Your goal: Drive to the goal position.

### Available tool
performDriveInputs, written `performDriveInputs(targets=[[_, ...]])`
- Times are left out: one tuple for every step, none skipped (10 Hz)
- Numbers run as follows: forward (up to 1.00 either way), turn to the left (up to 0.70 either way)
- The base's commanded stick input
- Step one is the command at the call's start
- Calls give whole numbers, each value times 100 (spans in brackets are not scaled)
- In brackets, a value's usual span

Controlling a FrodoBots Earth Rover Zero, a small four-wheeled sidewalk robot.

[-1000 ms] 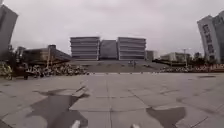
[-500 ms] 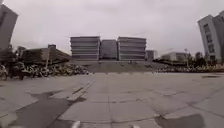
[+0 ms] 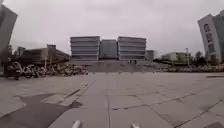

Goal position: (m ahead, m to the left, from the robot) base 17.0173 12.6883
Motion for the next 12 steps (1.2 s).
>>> performDriveInputs(targets=[[70, 0], [70, 0], [70, 0], [70, 0], [70, 0], [70, 0], [70, 0], [70, 0], [70, 0], [70, 0], [70, 0], [70, 0]])
